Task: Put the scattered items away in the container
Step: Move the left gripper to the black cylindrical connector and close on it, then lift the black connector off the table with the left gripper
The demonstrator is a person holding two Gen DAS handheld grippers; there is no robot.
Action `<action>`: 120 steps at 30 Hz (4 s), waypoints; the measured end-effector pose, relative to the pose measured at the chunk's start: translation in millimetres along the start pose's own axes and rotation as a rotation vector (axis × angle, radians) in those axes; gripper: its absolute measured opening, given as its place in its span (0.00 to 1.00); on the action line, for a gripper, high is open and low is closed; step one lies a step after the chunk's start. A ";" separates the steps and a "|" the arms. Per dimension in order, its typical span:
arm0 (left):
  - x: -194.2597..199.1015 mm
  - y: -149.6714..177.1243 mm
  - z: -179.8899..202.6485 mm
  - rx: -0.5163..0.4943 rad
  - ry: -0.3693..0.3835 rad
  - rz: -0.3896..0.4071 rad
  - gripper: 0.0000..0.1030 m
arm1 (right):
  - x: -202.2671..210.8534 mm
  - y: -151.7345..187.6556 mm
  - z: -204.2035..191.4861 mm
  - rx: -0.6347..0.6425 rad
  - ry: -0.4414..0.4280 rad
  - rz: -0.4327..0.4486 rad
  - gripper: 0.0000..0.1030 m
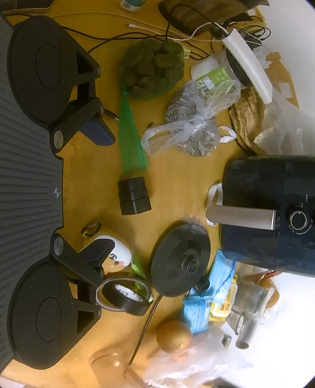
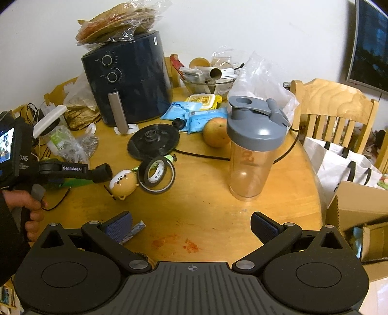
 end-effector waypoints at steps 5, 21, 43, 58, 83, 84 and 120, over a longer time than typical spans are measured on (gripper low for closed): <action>-12.5 -2.2 -3.8 0.034 -0.015 -0.019 0.82 | -1.2 1.9 -1.9 0.018 -0.017 -0.007 1.00; -48.0 -14.3 -13.0 0.118 -0.057 -0.053 0.82 | -7.7 5.3 -0.9 0.035 -0.020 -0.033 1.00; -75.1 -13.2 -25.4 0.177 -0.124 -0.105 0.43 | -14.1 10.9 -7.4 0.062 -0.035 -0.062 1.00; -57.5 -16.0 -18.7 0.144 -0.079 -0.076 0.06 | -10.5 12.2 -7.2 0.077 -0.049 -0.054 1.00; -22.6 -8.1 -14.2 0.069 -0.040 0.008 0.04 | -5.5 20.4 -24.0 0.147 -0.125 -0.065 1.00; -20.6 -8.7 -13.4 0.061 -0.037 0.015 0.04 | -5.3 20.6 -24.4 0.150 -0.127 -0.065 1.00; 75.2 -3.6 -4.4 -0.052 0.059 0.183 0.04 | 1.6 24.9 -53.9 0.285 -0.236 -0.059 1.00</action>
Point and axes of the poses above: each gripper's, at about its wrist camera, not at the fingertips, and x roughly against the way its jaws point, z to its right, y to its underside, the point moved 10 cm from there along -x, roughly the way its jaws point, and after that the axes turned 12 degrees about y, right-handed, at the moved point
